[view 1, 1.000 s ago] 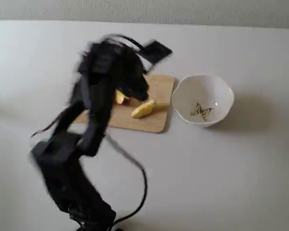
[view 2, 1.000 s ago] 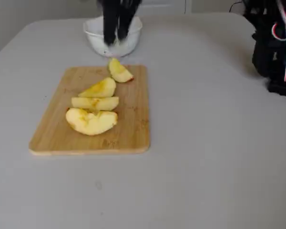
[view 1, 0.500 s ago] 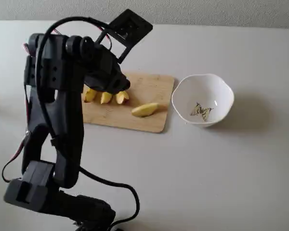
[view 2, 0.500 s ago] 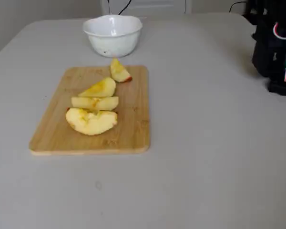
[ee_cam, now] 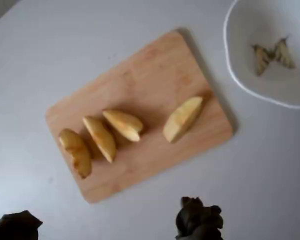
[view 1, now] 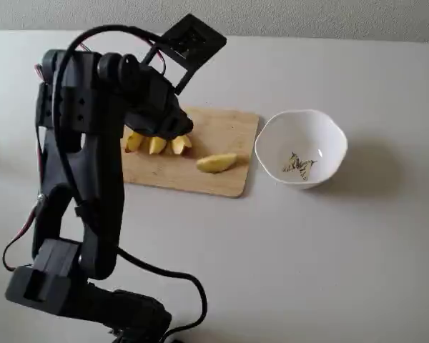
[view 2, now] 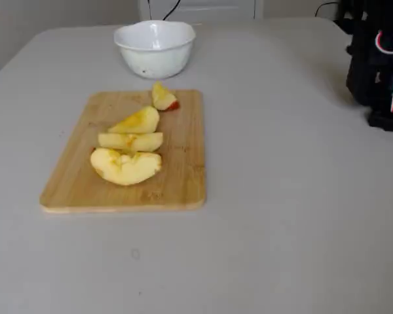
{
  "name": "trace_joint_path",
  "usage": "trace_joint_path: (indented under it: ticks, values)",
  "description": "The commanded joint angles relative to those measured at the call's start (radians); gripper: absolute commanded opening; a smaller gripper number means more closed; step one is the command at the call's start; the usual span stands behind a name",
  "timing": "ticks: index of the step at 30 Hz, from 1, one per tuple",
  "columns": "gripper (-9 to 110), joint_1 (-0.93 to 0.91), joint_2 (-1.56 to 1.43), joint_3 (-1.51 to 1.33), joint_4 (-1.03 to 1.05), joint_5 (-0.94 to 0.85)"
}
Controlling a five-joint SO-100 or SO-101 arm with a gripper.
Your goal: Pick up the rightmost apple slice from the cutting board and place it into the bowl
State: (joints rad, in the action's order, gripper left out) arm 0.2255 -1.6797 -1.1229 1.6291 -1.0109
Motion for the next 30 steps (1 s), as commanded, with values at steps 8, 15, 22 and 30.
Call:
trace_joint_path:
  ticks: [8,15,22,30]
  values:
    - [38,0.034,-0.186,-0.078,-0.035,0.021]
    - [38,-0.044,-0.133,-0.124,-0.081,0.123]
    - [38,-0.104,-0.078,-0.143,-0.181,0.155]
    - [37,-0.100,0.110,-0.149,-0.190,0.215]
